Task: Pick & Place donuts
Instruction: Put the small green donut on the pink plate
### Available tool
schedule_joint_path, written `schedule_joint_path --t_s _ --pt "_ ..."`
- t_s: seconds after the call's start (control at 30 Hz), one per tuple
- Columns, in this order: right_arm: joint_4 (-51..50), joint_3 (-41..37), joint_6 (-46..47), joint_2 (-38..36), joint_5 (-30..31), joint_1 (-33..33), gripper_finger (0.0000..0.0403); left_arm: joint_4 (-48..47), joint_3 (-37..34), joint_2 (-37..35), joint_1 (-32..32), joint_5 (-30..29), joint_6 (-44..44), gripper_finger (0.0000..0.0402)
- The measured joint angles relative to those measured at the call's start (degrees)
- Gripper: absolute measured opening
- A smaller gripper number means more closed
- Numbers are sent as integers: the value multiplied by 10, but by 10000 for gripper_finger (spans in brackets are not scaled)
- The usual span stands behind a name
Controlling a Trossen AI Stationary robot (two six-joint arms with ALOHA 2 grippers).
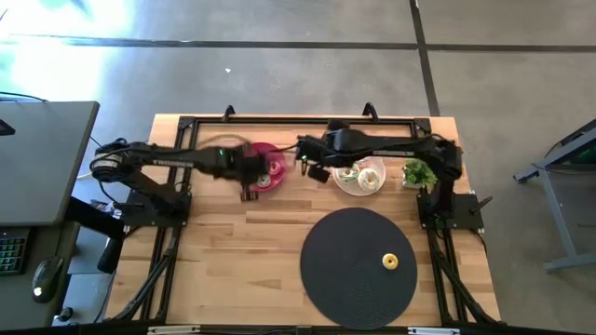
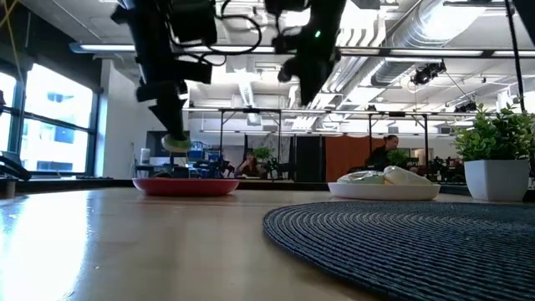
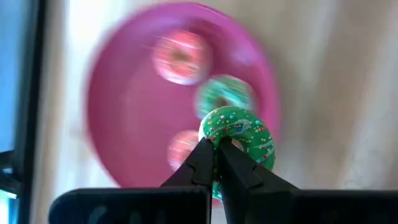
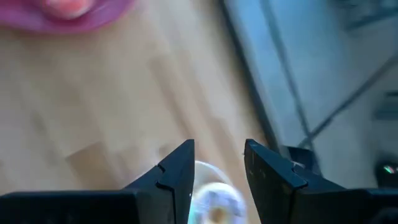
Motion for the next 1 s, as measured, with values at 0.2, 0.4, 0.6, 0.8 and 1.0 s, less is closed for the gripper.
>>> schedule_joint_path --t_s 0.2,0.4,0.6,0.8,1.0 --pt "-1 0 78 -91 89 -25 130 68 -2 -14 148 113 84 3" --pt "-56 1 117 -138 2 -39 130 110 -18 1 260 200 108 3" --pt "-116 0 126 -135 -59 -14 130 109 -54 10 319 241 122 3" --pt "-118 0 126 -130 -120 15 130 161 -108 10 328 242 122 3" --pt "-104 0 120 -126 -179 25 130 215 -146 10 327 249 117 3"
